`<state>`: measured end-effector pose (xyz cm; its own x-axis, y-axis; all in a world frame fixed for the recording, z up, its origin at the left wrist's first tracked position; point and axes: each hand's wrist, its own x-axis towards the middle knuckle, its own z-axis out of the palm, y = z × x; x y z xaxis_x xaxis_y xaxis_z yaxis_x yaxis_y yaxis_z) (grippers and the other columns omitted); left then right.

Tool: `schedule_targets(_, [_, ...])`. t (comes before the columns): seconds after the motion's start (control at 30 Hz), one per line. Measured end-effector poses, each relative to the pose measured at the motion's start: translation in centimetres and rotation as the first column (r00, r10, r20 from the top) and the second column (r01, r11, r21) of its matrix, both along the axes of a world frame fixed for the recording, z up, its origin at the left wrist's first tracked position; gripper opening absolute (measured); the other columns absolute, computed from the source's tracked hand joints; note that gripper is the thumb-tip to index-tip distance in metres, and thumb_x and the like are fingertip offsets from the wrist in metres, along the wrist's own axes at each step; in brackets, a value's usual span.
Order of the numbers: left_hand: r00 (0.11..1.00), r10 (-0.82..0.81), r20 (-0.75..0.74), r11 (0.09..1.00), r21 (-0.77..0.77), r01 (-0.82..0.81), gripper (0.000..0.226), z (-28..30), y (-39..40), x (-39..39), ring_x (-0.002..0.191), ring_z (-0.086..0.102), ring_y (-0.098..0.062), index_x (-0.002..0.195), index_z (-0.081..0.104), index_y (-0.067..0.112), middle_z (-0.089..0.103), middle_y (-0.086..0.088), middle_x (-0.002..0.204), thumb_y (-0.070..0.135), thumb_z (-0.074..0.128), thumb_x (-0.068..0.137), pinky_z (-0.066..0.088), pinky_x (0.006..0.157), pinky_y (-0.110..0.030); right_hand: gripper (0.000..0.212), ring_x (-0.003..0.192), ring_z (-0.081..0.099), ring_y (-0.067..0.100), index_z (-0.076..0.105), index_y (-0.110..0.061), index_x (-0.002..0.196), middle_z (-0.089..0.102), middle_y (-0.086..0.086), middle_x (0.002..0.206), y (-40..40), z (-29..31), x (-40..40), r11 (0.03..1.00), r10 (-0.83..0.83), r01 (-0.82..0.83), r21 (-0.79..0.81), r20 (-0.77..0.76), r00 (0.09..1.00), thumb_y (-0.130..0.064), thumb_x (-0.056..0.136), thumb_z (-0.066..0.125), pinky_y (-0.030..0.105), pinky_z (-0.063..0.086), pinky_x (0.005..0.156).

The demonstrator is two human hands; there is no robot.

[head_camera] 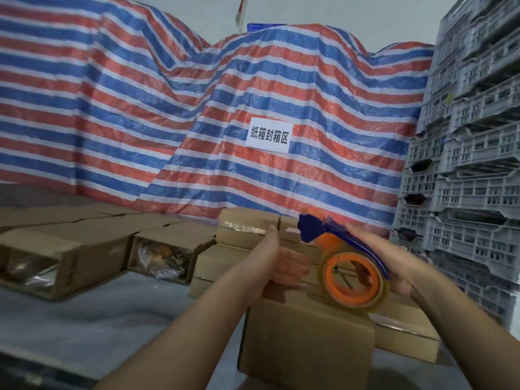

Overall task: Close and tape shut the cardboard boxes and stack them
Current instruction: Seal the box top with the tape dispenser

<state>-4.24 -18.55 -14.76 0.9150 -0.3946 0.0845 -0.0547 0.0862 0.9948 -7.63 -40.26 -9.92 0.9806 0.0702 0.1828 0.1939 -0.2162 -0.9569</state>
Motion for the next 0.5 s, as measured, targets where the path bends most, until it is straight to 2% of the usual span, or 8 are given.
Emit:
schedule_targets(0.03, [1.000,-0.005,-0.027,0.998,-0.058,0.003,0.097,0.1,0.1,0.0,0.099,0.071,-0.028,0.092,0.075,0.004,0.075,-0.017,0.098,0.073,0.007,0.093,0.053,0.095,-0.041,0.064,0.056,0.069,0.019,0.077,-0.012,0.098,0.074,0.012,0.076,0.0,0.0,0.3,1.000,0.008,-0.008,-0.005,-0.011,1.000,-0.062,0.058,0.081,0.027,0.054,0.048])
schedule_targets(0.1, [0.999,0.003,-0.049,0.990,-0.141,-0.010,0.098,0.3,0.3,0.0,0.096,0.071,-0.030,0.081,0.078,0.005,0.075,-0.018,0.095,0.073,0.008,0.093,0.054,0.091,-0.040,0.065,0.056,0.070,0.018,0.075,-0.011,0.099,0.074,0.011,0.075,-0.1,0.1,0.7,1.000,0.001,-0.001,-0.016,-0.011,1.000,-0.062,0.058,0.082,0.025,0.053,0.046])
schedule_targets(0.17, [0.999,0.044,-0.021,0.973,-0.226,-0.047,0.078,0.5,0.5,-0.2,0.089,0.073,-0.030,0.086,0.073,0.010,0.075,-0.017,0.091,0.063,0.017,0.099,0.058,0.081,-0.036,0.070,0.061,0.071,0.020,0.072,-0.011,0.105,0.075,0.013,0.081,-0.2,0.2,1.1,0.999,-0.002,0.002,-0.038,-0.001,1.000,-0.060,0.057,0.082,0.027,0.055,0.050])
schedule_targets(0.23, [0.999,0.050,0.012,0.955,-0.294,-0.045,0.052,0.7,0.9,-0.5,0.084,0.074,-0.029,0.096,0.063,0.015,0.075,-0.017,0.087,0.052,0.027,0.103,0.060,0.066,-0.031,0.074,0.069,0.072,0.022,0.070,-0.011,0.111,0.076,0.015,0.090,-0.1,0.3,1.2,0.998,0.006,-0.006,-0.058,0.007,1.000,-0.059,0.057,0.083,0.034,0.059,0.061])
schedule_targets(0.27, [0.999,0.049,0.012,0.946,-0.322,-0.043,0.043,0.8,1.1,-0.7,0.084,0.073,-0.030,0.099,0.061,0.016,0.075,-0.017,0.085,0.049,0.032,0.103,0.060,0.065,-0.031,0.076,0.073,0.072,0.024,0.068,-0.011,0.116,0.076,0.017,0.095,0.0,0.4,1.2,0.998,0.010,-0.009,-0.059,0.014,1.000,-0.058,0.058,0.083,0.037,0.060,0.069])
schedule_targets(0.3, [0.999,0.049,0.005,0.936,-0.349,-0.044,0.036,0.8,1.2,-0.9,0.084,0.073,-0.030,0.105,0.059,0.016,0.075,-0.016,0.083,0.045,0.038,0.103,0.060,0.068,-0.034,0.078,0.074,0.073,0.025,0.065,-0.010,0.120,0.076,0.017,0.095,0.1,0.5,1.2,0.998,0.012,-0.011,-0.059,0.019,1.000,-0.056,0.060,0.083,0.038,0.060,0.070])
schedule_targets(0.4, [0.998,0.052,-0.025,0.924,-0.378,-0.057,0.030,0.8,1.3,-1.3,0.083,0.072,-0.026,0.122,0.054,0.007,0.073,-0.011,0.076,0.029,0.053,0.100,0.061,0.074,-0.034,0.075,0.051,0.068,0.016,0.060,-0.006,0.119,0.074,0.009,0.071,0.4,0.8,1.1,0.998,0.009,-0.008,-0.062,0.011,1.000,-0.052,0.063,0.079,0.024,0.053,0.043])
schedule_targets(0.5, [0.997,0.073,-0.011,0.939,-0.336,-0.072,0.023,0.9,1.1,-1.5,0.078,0.070,-0.019,0.114,0.060,0.005,0.072,-0.007,0.082,0.021,0.055,0.099,0.060,0.068,-0.028,0.075,0.043,0.064,0.015,0.060,-0.004,0.114,0.070,0.007,0.063,0.5,0.9,1.0,0.996,0.000,-0.001,-0.085,-0.011,1.000,-0.054,0.061,0.077,0.021,0.047,0.037])
